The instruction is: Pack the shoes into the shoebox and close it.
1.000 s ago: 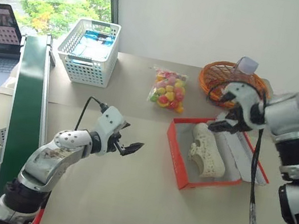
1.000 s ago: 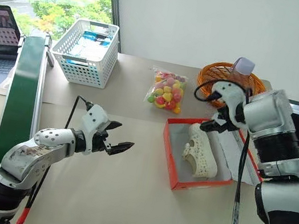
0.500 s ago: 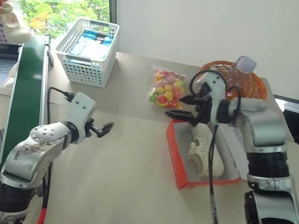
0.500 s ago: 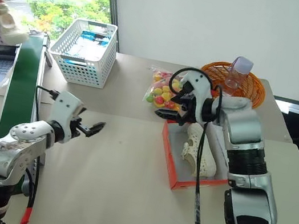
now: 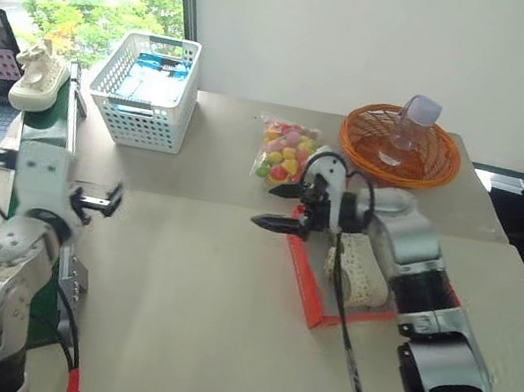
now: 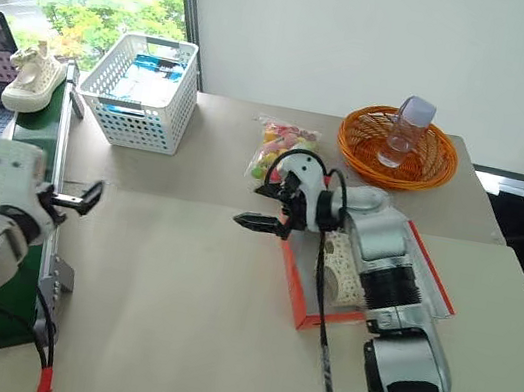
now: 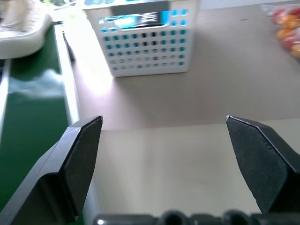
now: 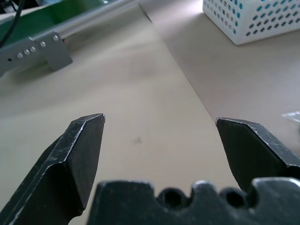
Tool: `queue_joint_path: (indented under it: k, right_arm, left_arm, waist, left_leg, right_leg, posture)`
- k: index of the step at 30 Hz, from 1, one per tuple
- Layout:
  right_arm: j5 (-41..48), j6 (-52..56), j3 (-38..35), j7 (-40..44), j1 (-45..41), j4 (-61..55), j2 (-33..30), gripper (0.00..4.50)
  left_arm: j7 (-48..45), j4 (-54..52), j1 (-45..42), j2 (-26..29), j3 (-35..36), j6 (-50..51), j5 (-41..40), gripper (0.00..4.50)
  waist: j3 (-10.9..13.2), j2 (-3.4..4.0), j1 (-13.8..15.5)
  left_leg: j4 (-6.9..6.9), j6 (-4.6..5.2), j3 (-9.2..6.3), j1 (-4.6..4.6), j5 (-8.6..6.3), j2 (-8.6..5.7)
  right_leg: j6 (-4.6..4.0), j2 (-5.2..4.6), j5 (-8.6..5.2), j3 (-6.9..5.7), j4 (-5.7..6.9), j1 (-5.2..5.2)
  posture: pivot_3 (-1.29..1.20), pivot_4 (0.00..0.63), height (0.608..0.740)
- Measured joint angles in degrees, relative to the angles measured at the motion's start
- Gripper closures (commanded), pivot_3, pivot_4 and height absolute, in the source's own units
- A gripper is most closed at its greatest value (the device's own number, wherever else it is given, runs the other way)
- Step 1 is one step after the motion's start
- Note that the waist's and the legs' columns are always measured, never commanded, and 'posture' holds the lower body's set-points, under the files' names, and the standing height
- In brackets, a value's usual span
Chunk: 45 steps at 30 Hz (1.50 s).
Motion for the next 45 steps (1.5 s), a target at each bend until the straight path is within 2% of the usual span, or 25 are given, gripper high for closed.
queue_joint_path:
  k: [5, 14, 18, 26, 31, 43, 44, 45]
  right_arm:
    - [0.4, -0.5, 0.5, 1.8, -0.1, 0.5, 2.2, 0.03]
    - [0.3, -0.5, 1.1, 2.8, -0.1, 0.2, 2.5, 0.03]
    - [0.2, 0.1, 1.0, 1.6, -0.1, -1.3, 1.3, 0.03]
    - [0.4, 3.0, 0.9, -0.8, 1.4, -5.1, 0.1, 0.03]
    - [0.4, 4.3, 0.7, -2.7, 2.2, -6.0, 0.0, 0.03]
    - [0.4, 5.0, 0.2, -4.2, 2.3, -6.7, -1.1, 0.03]
    - [0.4, 5.0, 0.2, -4.2, 2.3, -6.8, -1.1, 0.00]
    - [0.4, 5.1, 0.2, -4.2, 2.3, -7.1, -1.2, 0.00]
  left_arm:
    - [4.2, -0.2, 0.9, -1.4, 6.1, -1.0, 2.6, 0.00]
    - [5.1, 4.9, 0.8, -5.6, 8.2, -4.3, 2.0, 0.00]
    - [3.0, 10.1, 2.8, 0.7, 5.7, -10.5, 5.2, 0.00]
    - [-0.8, 26.2, -3.1, 7.7, 5.5, -15.9, 5.0, 0.00]
    - [-3.2, 31.6, -5.1, 11.0, 3.8, -17.2, 5.1, 0.00]
    - [-4.7, 39.5, -8.5, 10.7, 1.6, -18.2, 3.5, 0.00]
    - [-4.7, 39.6, -8.5, 10.5, 1.8, -18.1, 3.1, 0.52]
    - [-4.9, 39.5, -8.7, 9.8, 2.4, -17.9, 2.2, 0.72]
  waist:
    - [0.0, -0.01, 0.5]
    - [0.0, -0.03, 0.5]
    - [0.0, -0.04, 0.4]
    - [0.0, -0.07, 0.5]
    - [0.0, -0.07, 0.5]
    - [0.0, -0.07, 0.6]
    - [0.0, -0.07, 0.6]
    - [0.0, -0.07, 0.7]
  left_leg:
    - [0.00, -0.02, 0.00, 0.00, 0.00, 0.00]
    - [0.00, -0.03, 0.01, 0.01, 0.00, 0.03]
    - [-0.04, -0.04, 0.06, 0.01, 0.00, 0.03]
    - [-0.09, -0.07, 0.08, 0.00, 0.02, 0.07]
    - [-0.12, -0.07, 0.12, 0.00, 0.02, 0.06]
    - [-0.15, -0.14, 0.11, 0.01, 0.06, 0.07]
    - [-0.15, -0.15, 0.11, 0.01, 0.07, 0.07]
    - [-0.15, -0.16, 0.11, 0.01, 0.07, 0.06]
  right_leg:
    - [-0.01, -0.01, 0.01, -0.03, 0.00, 0.01]
    - [-0.05, 0.00, 0.03, -0.05, 0.00, -0.01]
    - [-0.07, -0.03, 0.04, -0.04, -0.01, -0.06]
    - [-0.11, -0.03, 0.05, -0.10, -0.01, -0.11]
    - [-0.11, -0.06, 0.05, -0.08, -0.02, -0.13]
    - [-0.14, -0.05, 0.07, -0.10, 0.04, -0.14]
    - [-0.15, -0.05, 0.07, -0.10, 0.04, -0.14]
    - [-0.15, -0.06, 0.07, -0.10, 0.04, -0.13]
  posture:
    - [0.00, 0.150, 0.740]
    - [0.00, 0.150, 0.740]
    - [0.00, 0.150, 0.740]
    - [0.00, 0.150, 0.740]
    - [0.00, 0.150, 0.740]
    - [0.00, 0.150, 0.740]
    - [0.00, 0.150, 0.740]
    - [0.00, 0.150, 0.740]
